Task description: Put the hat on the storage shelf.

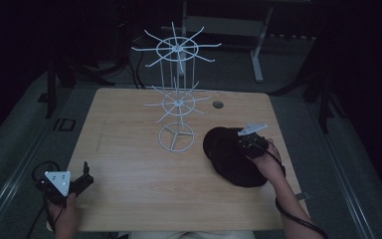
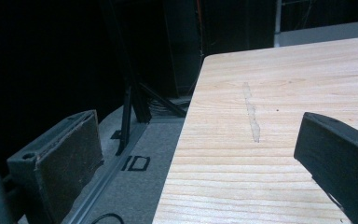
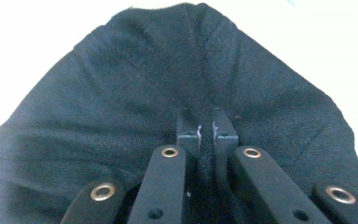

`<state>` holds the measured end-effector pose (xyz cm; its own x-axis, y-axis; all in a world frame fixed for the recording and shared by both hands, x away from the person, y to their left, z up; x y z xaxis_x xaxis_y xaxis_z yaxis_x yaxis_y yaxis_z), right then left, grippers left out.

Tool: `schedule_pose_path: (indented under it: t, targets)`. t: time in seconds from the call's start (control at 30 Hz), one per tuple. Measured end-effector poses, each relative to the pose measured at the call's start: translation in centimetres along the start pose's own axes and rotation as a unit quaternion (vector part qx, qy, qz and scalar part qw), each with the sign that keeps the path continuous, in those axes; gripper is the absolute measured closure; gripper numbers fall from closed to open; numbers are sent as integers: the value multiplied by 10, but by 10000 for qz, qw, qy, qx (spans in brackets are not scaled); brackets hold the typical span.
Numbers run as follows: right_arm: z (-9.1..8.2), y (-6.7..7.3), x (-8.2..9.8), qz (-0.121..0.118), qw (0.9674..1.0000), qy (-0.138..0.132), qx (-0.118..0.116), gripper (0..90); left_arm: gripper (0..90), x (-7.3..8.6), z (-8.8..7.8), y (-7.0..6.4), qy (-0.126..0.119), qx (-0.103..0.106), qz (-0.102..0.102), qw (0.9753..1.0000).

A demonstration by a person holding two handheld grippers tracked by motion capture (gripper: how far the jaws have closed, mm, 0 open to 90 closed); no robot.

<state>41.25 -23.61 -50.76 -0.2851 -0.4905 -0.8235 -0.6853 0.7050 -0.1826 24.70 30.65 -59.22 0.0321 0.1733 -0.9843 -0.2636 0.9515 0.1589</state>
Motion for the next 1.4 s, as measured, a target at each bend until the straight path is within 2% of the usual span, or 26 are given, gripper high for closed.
schedule_pose_path:
  t: [0.2, 0.37, 0.43, 0.5, 0.67, 0.87, 1.07, 1.13, 1.33, 1.4]
  targets:
    - [-17, -3, -2, 11, 9997, -215, 85, 867, 13, 0, 0, 0, 1, -2, 6, 10000]
    - [-33, -9, -1, 195, 9990, -390, 82, 868, 13, 0, 0, 0, 9, -12, 6, 10000]
    - [-46, -12, -2, 280, 9981, -551, 79, 868, 13, 0, 0, -1, 2, -16, 10, 10000]
    - [-51, -13, -3, 321, 9975, -619, 74, 868, 13, 0, 0, 0, 5, -19, 17, 10000]
    - [-79, -18, -12, 412, 9939, -1019, 125, 869, 13, 0, 0, -1, -4, -26, 24, 10000]
    - [-116, -21, -38, 395, 9860, -1604, 236, 869, 13, 0, 0, -1, 2, -25, 30, 10000]
    - [-149, -23, -72, 387, 9764, -2117, 194, 869, 13, 0, 0, -1, 2, -18, 27, 10000]
    - [-160, -23, -85, 304, 9738, -2241, 240, 869, 13, 0, 0, -1, 1, -17, 30, 10000]
    - [-197, -19, -128, 37, 9603, -2759, 413, 869, 13, 0, 0, -1, 0, -12, 28, 10000]
    - [-206, -17, -139, -38, 9567, -2873, 457, 869, 13, 0, 0, -1, 2, -8, 30, 10000]
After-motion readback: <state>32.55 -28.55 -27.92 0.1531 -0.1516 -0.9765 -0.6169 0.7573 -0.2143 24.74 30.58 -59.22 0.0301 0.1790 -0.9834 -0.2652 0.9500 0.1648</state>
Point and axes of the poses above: each handheld gripper's, and its own axes: z roughly forward along the jaws, x roughly out of its underside, y roughly to its left, the point moved 1 cm from there along z, roughly forward along the jaws, and after that the axes turned 14 degrees about -y, right-handed, at the moved point
